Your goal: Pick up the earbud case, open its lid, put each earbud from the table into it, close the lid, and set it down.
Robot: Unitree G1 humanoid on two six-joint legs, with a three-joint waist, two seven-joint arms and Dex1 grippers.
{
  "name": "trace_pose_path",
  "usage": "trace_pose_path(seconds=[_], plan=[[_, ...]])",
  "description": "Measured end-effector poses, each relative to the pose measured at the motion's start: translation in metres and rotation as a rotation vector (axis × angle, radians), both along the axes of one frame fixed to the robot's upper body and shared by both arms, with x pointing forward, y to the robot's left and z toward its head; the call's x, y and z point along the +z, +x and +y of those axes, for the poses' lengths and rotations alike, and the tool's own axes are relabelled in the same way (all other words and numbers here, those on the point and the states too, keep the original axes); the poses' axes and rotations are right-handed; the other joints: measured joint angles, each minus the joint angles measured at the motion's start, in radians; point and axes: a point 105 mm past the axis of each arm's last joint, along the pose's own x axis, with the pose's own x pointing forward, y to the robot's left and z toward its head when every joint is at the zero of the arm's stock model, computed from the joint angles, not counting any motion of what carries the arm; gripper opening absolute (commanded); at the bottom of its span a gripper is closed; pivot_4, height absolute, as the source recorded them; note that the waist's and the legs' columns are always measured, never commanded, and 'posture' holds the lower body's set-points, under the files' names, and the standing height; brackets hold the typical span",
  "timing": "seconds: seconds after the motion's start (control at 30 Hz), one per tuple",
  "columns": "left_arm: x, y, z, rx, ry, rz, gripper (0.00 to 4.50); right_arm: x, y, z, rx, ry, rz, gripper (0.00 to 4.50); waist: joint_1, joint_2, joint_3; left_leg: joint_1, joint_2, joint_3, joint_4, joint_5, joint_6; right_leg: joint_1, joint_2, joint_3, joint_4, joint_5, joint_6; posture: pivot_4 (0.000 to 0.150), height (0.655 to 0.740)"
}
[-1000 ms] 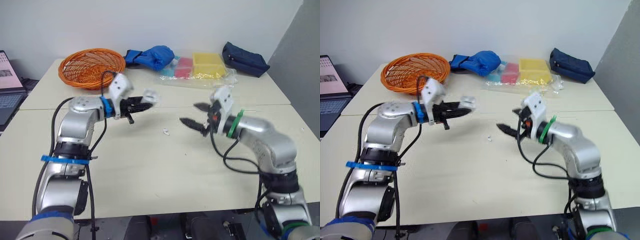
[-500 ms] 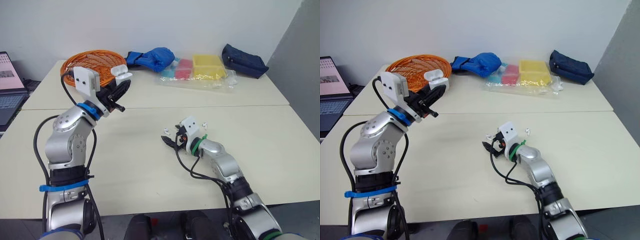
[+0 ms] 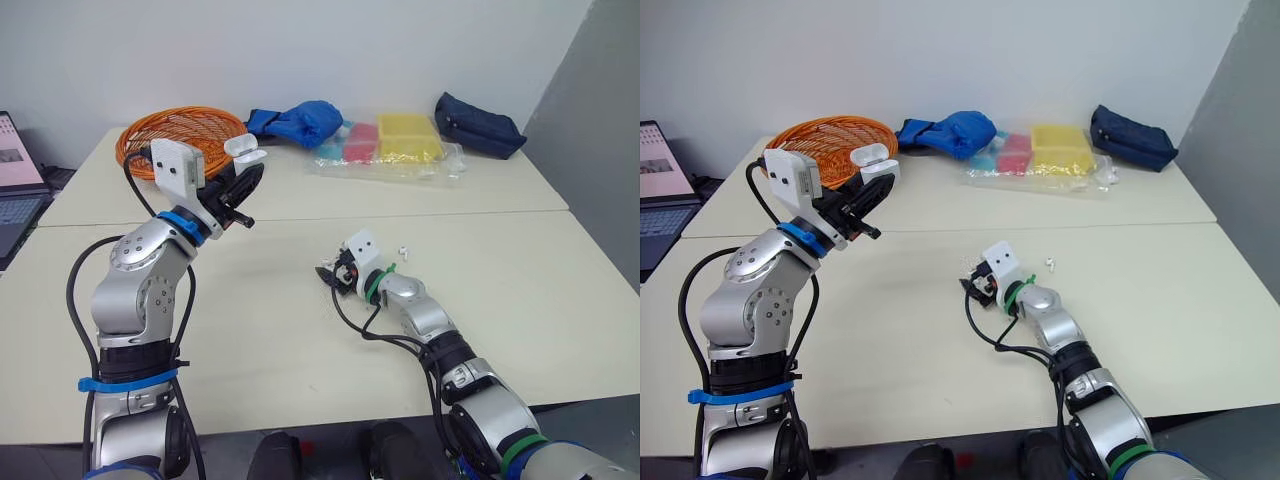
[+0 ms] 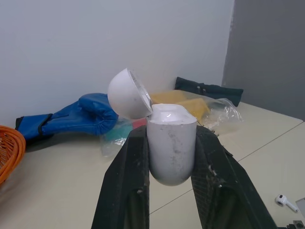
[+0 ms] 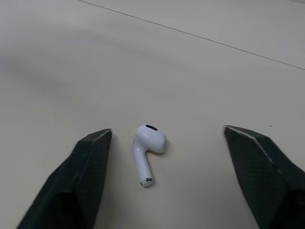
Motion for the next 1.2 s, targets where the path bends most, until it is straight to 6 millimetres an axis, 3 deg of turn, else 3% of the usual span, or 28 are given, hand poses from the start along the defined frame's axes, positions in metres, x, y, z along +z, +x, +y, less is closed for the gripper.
trace_pose_path(seconds=[0.2,0.23,0.47,0.63,0.77,0.93,1.1,1.2], plan=[[0.0,0.001,-0.002,0.001,0.003,-0.001,0.76,-0.001,-0.005,0.009,0.047,-0.063,-0.046,0.55,-0.005,0.0,0.0,0.0,0.0,0.0,0.0,0.0,0.0,0.0,0.0,0.0,0.0,0.0,0.0,0.15,0.74],[0.0,0.001,-0.003,0.0,0.004,-0.001,0.76,-0.001,-0.005,0.009,0.049,-0.069,-0.05,0.42,-0.005,0.0,0.0,0.0,0.0,0.0,0.0,0.0,0.0,0.0,0.0,0.0,0.0,0.0,0.0,0.15,0.74],[0.004,0.003,-0.005,-0.008,0.005,-0.009,0.76,0.0,-0.008,0.012,0.063,-0.082,-0.064,0.43,-0.005,0.0,0.0,0.0,0.0,0.0,-0.001,0.0,0.0,0.0,0.0,0.0,0.0,0.0,0.0,0.15,0.74],[0.004,0.003,-0.007,-0.014,0.008,-0.01,0.76,0.004,-0.012,-0.002,0.1,-0.091,-0.052,0.43,-0.004,0.0,0.0,-0.001,0.0,0.0,-0.002,0.0,0.0,-0.001,0.0,0.0,-0.002,-0.001,-0.001,0.15,0.74],[0.003,0.003,-0.008,-0.021,0.014,-0.01,0.76,0.022,-0.024,-0.037,0.185,-0.131,-0.024,0.43,0.011,0.001,0.001,-0.003,-0.001,0.001,-0.002,0.0,0.0,-0.002,-0.002,0.0,-0.003,-0.001,0.0,0.15,0.74],[-0.013,-0.004,-0.011,-0.089,0.166,-0.022,0.76,0.062,-0.066,-0.135,0.339,-0.397,0.026,0.43,0.025,0.002,0.002,-0.004,-0.002,0.001,-0.005,-0.001,-0.001,-0.002,-0.003,-0.002,-0.01,-0.003,0.0,0.15,0.74],[-0.023,-0.013,-0.025,-0.209,0.181,-0.011,0.76,0.06,-0.096,-0.194,0.354,-0.536,0.224,0.43,0.019,0.001,0.003,-0.004,-0.001,0.0,-0.008,-0.001,0.0,-0.002,-0.002,-0.002,-0.011,-0.004,-0.002,0.15,0.74],[-0.02,-0.017,-0.033,-0.251,0.16,-0.028,0.76,0.057,-0.098,-0.216,0.343,-0.611,0.272,0.43,0.014,0.001,0.003,-0.002,-0.001,0.001,-0.009,-0.001,0.0,-0.002,-0.002,0.0,-0.011,-0.003,-0.002,0.15,0.74]])
